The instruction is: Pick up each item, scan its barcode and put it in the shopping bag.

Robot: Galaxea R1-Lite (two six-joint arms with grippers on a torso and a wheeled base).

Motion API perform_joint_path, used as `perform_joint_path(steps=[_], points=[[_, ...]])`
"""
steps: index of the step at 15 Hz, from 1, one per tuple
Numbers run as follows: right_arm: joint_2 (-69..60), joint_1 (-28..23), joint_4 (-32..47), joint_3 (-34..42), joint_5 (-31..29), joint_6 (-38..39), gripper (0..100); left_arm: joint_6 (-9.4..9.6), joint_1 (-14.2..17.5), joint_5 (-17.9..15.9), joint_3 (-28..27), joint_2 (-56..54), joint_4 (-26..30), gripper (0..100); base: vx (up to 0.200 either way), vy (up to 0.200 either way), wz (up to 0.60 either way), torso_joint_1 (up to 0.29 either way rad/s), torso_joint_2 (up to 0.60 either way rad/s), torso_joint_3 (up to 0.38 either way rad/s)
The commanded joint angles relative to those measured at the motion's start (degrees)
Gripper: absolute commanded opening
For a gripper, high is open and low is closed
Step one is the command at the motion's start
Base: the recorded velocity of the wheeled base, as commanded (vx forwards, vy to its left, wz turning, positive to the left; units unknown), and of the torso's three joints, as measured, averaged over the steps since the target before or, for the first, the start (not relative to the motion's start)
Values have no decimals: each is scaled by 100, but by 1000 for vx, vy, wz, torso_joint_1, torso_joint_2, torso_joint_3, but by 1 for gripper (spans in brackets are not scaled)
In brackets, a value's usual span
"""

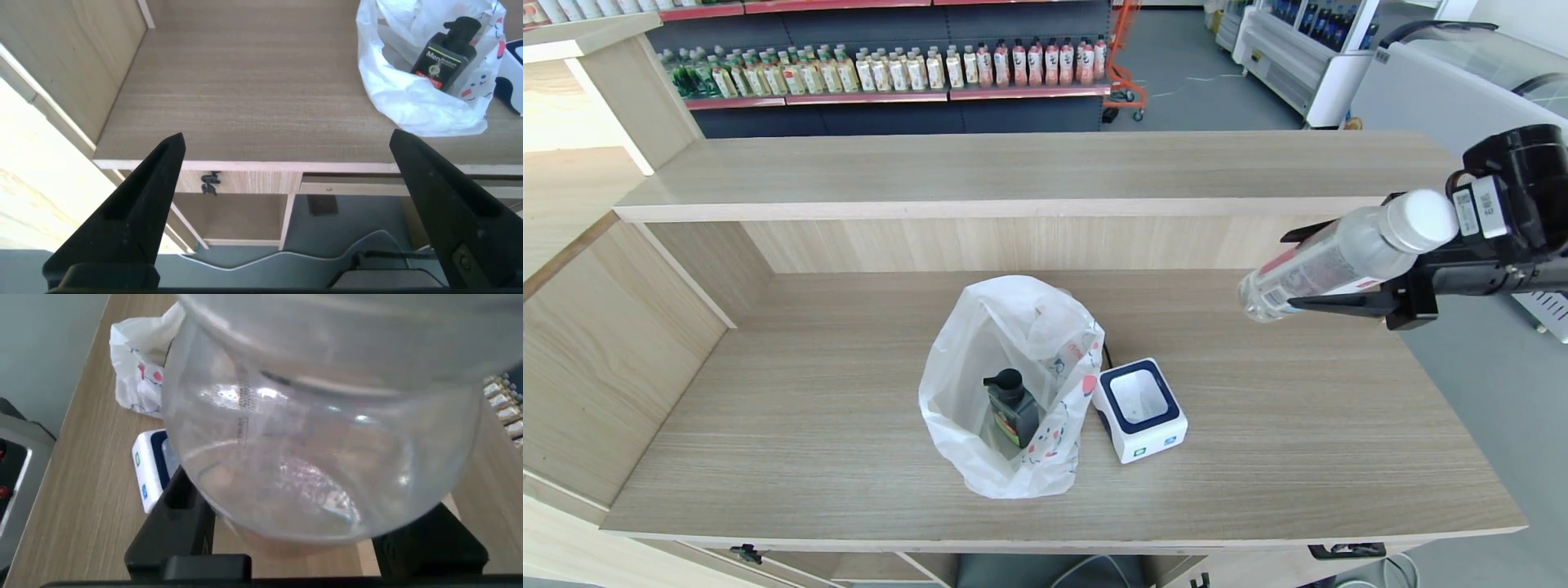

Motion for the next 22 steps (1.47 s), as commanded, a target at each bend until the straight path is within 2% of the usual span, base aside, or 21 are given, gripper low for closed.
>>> perform_joint_path(steps=[1, 2, 3, 4, 6, 8, 9, 10, 11, 12, 14, 15, 18, 22], points=[[-456, 163, -173, -143, -77, 704, 0, 2, -9, 0, 5, 9, 0, 100, 0, 0, 0, 0, 0, 0], [-579, 207, -190, -143, -174, 1170, 0, 2, 0, 0, 5, 9, 0, 100, 0, 0, 0, 0, 0, 0], [-852, 225, -190, -90, -631, 2216, 0, 2, 0, 0, -4, 9, 0, 100, 0, 0, 0, 0, 0, 0], [-1010, 225, -190, -2, -974, 2927, 0, 2, 0, 0, 5, 9, 0, 100, 0, 0, 0, 0, 0, 0], [-1247, 234, -507, 235, -1861, 4861, 0, -7, -9, 0, -4, 9, 0, 100, 0, 0, 0, 0, 0, 0], [-1291, 471, -1579, 428, -2591, 6759, 0, 2, -9, 0, 5, 9, 0, 100, 0, 0, 0, 0, 0, 0], [-1247, 621, -2335, 604, -3215, 7586, 0, 2, 0, 0, 5, 9, 0, 100, 0, 0, 0, 0, 0, 0], [-1142, 946, -3398, 921, -4208, 8500, 0, 2, 0, 0, -4, 9, 0, 100, 0, 0, 0, 0, 0, 0], [-1027, 1227, -4207, 1228, -5061, 9045, 0, 2, 0, 0, -4, 9, 0, 100, 0, 0, 0, 0, 0, 0], [-1001, 1447, -4541, 1501, -5474, 9176, 0, 2, 0, 0, 5, 9, 0, 100, 0, 0, 0, 0, 0, 0], [-1089, 1710, -4594, 1835, -5570, 9185, 0, 2, 0, 0, 5, 9, 0, 100, 0, 0, 0, 0, 0, 0], [-1133, 2027, -4690, 2028, -5641, 9185, 0, 2, 0, 0, 5, 9, 0, 100, 0, 0, 0, 0, 0, 0], [-896, 2554, -5446, 2371, -6309, 9124, 0, -16, 0, 0, 5, 9, -9, 100, 0, 0, 0, 0, 0, 0], [-605, 2660, -6026, 2661, -6476, 8957, 0, -16, 0, 0, 5, 9, -9, 100, 0, 0, 0, 0, 0, 0]])
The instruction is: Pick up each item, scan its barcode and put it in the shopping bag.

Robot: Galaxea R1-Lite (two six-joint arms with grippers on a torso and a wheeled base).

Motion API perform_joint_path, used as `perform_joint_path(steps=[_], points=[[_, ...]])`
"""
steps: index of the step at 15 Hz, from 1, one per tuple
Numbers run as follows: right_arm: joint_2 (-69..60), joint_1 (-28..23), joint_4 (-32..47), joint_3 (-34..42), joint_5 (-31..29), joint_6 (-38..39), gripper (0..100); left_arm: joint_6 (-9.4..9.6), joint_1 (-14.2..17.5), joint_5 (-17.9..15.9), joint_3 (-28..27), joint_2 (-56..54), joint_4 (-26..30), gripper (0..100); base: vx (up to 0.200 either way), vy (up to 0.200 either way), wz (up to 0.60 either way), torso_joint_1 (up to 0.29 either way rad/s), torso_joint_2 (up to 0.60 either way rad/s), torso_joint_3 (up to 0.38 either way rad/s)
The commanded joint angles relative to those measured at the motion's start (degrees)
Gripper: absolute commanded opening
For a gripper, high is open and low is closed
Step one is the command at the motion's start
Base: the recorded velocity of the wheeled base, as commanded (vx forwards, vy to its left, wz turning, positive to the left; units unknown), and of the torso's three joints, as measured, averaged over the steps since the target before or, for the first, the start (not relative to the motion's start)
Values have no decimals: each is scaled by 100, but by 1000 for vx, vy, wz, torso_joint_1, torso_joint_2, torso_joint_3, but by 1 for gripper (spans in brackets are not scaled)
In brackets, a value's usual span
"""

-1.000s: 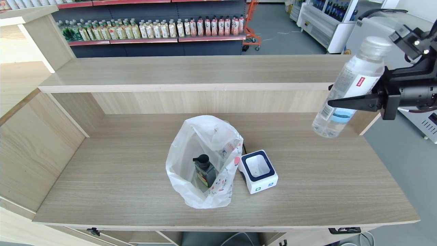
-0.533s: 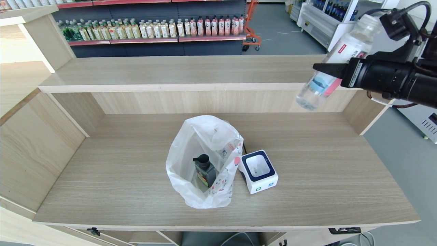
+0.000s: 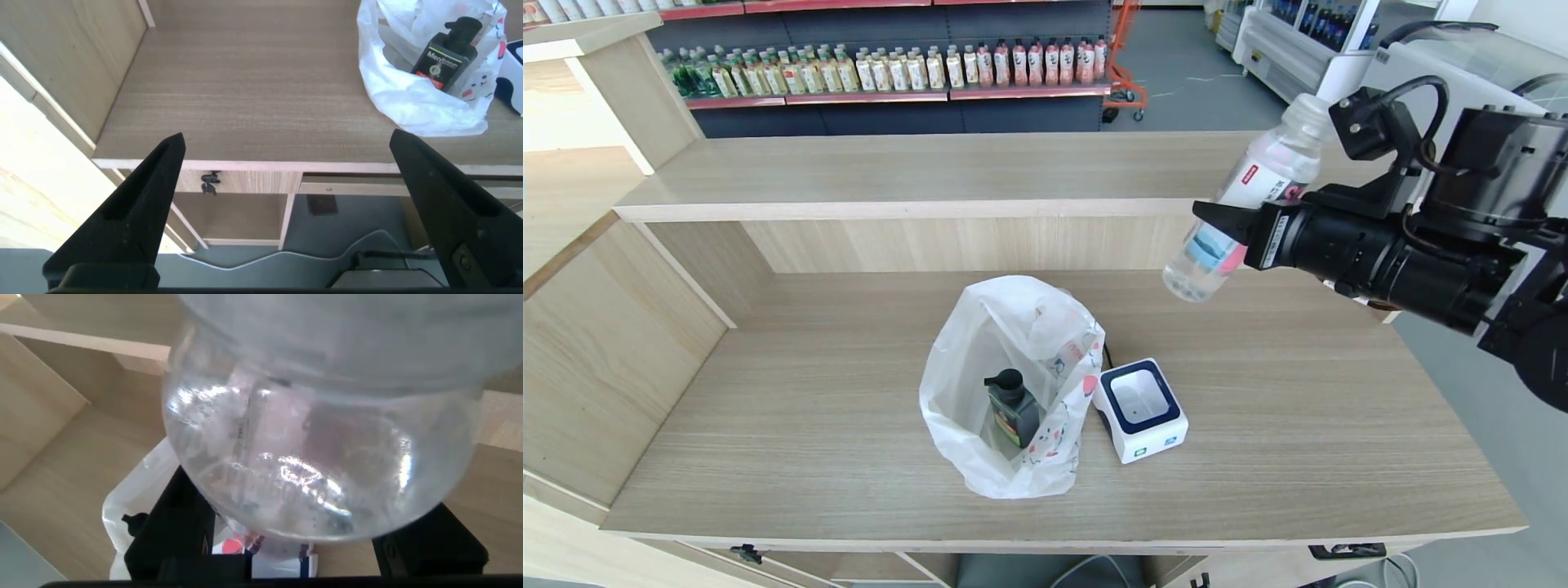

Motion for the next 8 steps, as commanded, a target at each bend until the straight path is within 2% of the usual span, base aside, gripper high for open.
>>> perform_joint_path(steps=[1, 4, 8], points=[[165, 45, -49, 137, -1, -9, 0, -1, -9, 0, 2, 9, 2, 100, 0, 0, 0, 0, 0, 0], [359, 63, -163, 84, 8, -18, 0, -1, 0, 0, -6, 9, -6, 100, 0, 0, 0, 0, 0, 0], [851, 203, -682, -4, -1, -203, 0, -1, -9, 0, 2, 9, -6, 100, 0, 200, 0, -7, -2, 6]])
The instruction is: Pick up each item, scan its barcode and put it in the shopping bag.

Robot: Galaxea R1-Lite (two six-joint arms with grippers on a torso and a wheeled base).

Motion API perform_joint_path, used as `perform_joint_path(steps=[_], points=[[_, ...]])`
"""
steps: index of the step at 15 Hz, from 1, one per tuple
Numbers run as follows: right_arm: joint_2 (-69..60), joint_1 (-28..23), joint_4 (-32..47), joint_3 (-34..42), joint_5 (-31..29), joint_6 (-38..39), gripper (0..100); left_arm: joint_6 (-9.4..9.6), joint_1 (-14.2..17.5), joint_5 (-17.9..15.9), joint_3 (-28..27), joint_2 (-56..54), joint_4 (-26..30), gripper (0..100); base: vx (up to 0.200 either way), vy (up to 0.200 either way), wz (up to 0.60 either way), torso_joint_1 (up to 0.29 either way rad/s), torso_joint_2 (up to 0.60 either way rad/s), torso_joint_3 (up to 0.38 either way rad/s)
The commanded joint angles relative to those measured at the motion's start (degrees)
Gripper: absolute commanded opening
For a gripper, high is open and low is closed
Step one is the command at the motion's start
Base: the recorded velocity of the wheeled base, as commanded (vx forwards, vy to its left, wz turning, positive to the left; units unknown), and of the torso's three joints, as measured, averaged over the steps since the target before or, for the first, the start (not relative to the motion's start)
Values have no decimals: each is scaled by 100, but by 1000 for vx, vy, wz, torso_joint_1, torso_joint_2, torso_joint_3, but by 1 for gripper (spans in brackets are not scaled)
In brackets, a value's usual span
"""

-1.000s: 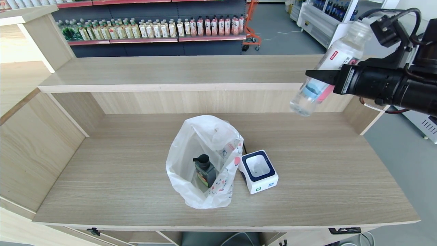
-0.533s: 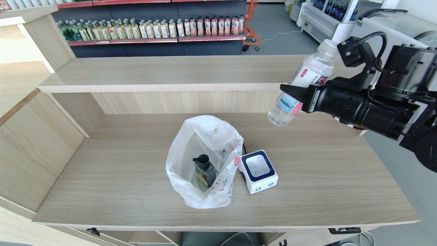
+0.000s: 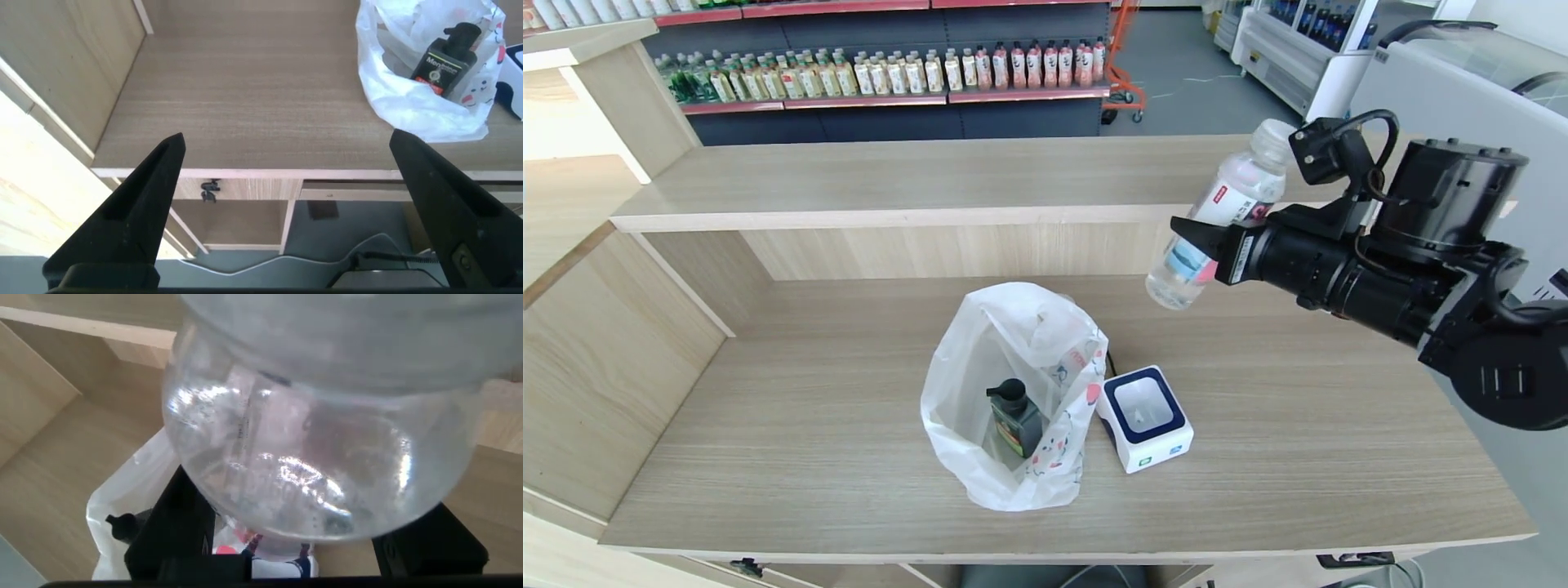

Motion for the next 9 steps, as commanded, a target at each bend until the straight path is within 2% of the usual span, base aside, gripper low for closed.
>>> perform_joint_path(steps=[1, 4, 7, 9], points=[[430, 132, -34, -131, 12, -29, 0, -1, -2, 2, 2, 9, 7, 100, 0, 200, 0, 12, 7, 2], [738, 342, -51, -333, 12, -196, 0, 8, -2, 2, 2, 9, 7, 100, 0, 200, 0, 4, 1, -2], [1107, 448, -131, -447, 12, -530, 0, -1, -2, 2, 2, 9, 7, 100, 0, 0, 0, 0, 0, 0], [1344, 457, -473, -395, 3, -582, 0, -1, -2, 2, -6, 9, 7, 100, 0, 0, 0, 0, 0, 0]])
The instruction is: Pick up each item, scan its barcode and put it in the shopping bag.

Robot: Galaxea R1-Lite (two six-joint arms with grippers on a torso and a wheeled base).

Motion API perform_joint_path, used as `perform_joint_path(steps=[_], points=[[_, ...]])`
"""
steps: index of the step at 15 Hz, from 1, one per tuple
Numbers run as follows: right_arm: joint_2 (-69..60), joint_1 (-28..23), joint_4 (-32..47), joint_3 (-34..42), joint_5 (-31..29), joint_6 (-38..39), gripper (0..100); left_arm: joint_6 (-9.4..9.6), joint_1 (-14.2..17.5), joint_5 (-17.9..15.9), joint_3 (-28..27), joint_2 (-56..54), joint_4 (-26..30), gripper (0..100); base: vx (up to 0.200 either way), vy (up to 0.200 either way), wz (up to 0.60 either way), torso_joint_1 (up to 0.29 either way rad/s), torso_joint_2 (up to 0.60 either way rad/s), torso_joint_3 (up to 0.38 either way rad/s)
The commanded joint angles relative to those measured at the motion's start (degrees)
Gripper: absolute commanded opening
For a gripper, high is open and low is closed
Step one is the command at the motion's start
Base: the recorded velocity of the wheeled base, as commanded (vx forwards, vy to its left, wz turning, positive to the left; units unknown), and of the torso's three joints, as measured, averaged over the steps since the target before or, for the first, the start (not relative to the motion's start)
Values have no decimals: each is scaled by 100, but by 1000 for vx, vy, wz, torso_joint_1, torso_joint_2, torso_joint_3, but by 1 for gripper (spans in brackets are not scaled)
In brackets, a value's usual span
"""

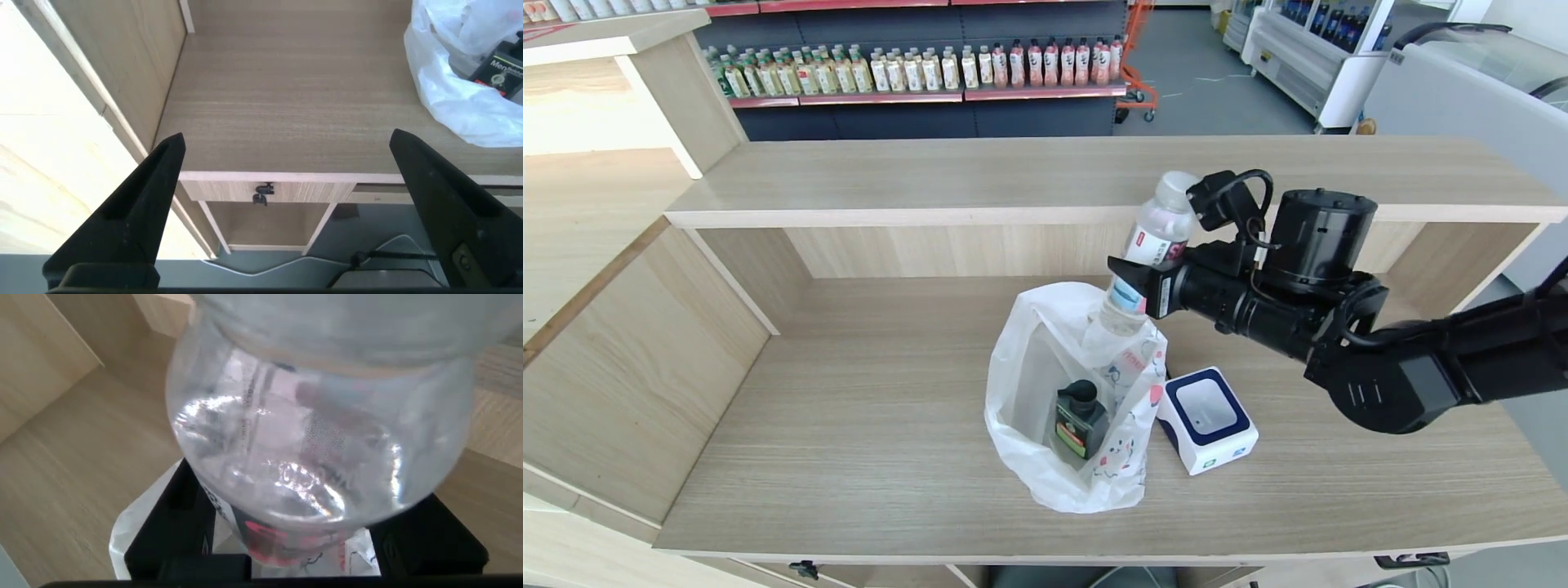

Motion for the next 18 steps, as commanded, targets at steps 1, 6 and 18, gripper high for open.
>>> perform_joint_path(steps=[1, 6, 18], points=[[495, 35, -299, 33, 3, -22, 0, -1, -2, 0, 0, 9, 0, 100, 0, 0, 0, 0, 0, 0], [1057, 35, -774, 60, 12, -13, 0, -1, -2, 0, 0, 9, 0, 100, 0, 0, 0, 0, 0, 0], [2358, 0, -1319, -511, 293, -646, 0, -1, -2, 0, 0, 9, 0, 100, 0, 0, 0, 0, 0, 0]])
